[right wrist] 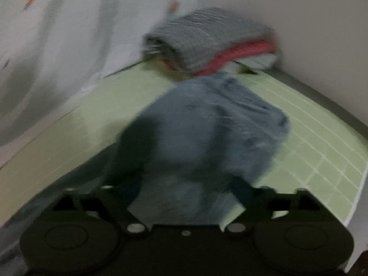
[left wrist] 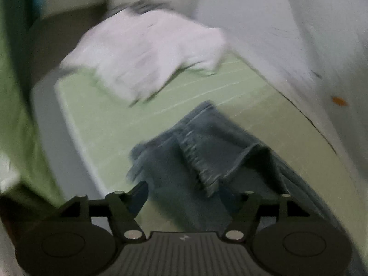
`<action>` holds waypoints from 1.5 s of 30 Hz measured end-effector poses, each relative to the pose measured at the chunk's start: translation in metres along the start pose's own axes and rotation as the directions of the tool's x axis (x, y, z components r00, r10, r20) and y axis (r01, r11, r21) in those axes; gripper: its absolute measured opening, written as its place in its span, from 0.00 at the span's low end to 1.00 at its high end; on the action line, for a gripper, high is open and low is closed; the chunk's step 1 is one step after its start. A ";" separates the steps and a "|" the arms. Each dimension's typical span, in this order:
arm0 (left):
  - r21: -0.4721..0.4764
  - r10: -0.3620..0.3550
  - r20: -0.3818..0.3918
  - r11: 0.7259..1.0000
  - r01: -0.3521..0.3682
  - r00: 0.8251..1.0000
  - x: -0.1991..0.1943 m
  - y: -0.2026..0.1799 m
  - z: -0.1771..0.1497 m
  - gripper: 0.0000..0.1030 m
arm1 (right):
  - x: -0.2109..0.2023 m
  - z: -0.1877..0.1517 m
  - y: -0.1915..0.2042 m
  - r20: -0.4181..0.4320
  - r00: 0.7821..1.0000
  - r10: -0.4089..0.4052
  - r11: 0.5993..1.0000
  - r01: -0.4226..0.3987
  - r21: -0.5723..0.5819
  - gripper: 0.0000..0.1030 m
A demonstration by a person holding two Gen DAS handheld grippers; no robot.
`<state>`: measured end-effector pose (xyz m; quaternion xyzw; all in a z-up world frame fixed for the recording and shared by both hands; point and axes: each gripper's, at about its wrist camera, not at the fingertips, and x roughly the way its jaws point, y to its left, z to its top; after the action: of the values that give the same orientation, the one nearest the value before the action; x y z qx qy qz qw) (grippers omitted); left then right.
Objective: Fold clothes
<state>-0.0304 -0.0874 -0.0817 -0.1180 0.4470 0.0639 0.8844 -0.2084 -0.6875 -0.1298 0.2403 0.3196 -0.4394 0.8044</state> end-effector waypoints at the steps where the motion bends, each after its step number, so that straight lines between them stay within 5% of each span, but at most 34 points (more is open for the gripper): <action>1: 0.059 -0.003 0.011 0.998 0.002 1.000 0.001 -0.006 0.004 0.76 | -0.002 -0.004 0.013 0.003 1.000 0.015 0.999 -0.014 -0.032 0.96; 7: 0.300 -0.017 -0.067 0.953 0.036 0.998 0.038 -0.040 0.010 0.81 | -0.014 -0.035 0.080 -0.022 0.997 0.079 0.984 -0.082 -0.157 0.98; 14: 0.536 0.101 -0.078 0.843 -0.043 0.992 0.086 -0.055 0.014 0.81 | -0.030 -0.072 0.135 -0.050 0.994 0.096 0.967 -0.105 -0.234 0.98; 27: 0.353 0.118 0.110 0.923 -0.150 0.987 0.120 -0.036 0.119 0.81 | -0.053 -0.112 0.174 -0.070 0.997 0.041 0.961 -0.058 -0.271 0.98; 31: 0.397 0.002 0.070 0.917 -0.030 0.998 0.106 -0.046 0.113 0.84 | -0.045 -0.105 0.186 -0.070 0.994 0.079 0.940 -0.097 -0.327 0.99; 37: 0.521 -0.155 -0.089 0.835 0.178 0.984 0.084 -0.084 0.059 0.84 | -0.009 -0.084 0.190 -0.122 0.983 0.136 0.902 -0.174 -0.395 0.99; 42: 0.609 -0.190 -0.226 0.738 0.291 0.955 0.079 -0.119 0.011 0.84 | 0.014 -0.069 0.179 -0.177 0.967 0.183 0.869 -0.243 -0.430 0.99; 45: 0.607 -0.182 -0.232 0.741 0.288 0.956 0.085 -0.136 0.004 0.84 | 0.027 -0.059 0.165 -0.187 0.965 0.183 0.859 -0.249 -0.447 0.99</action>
<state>0.0525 -0.2170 -0.1271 0.1269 0.4920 -0.2124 0.8347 -0.0731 -0.5802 -0.1719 0.1038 0.4419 -0.2385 0.8585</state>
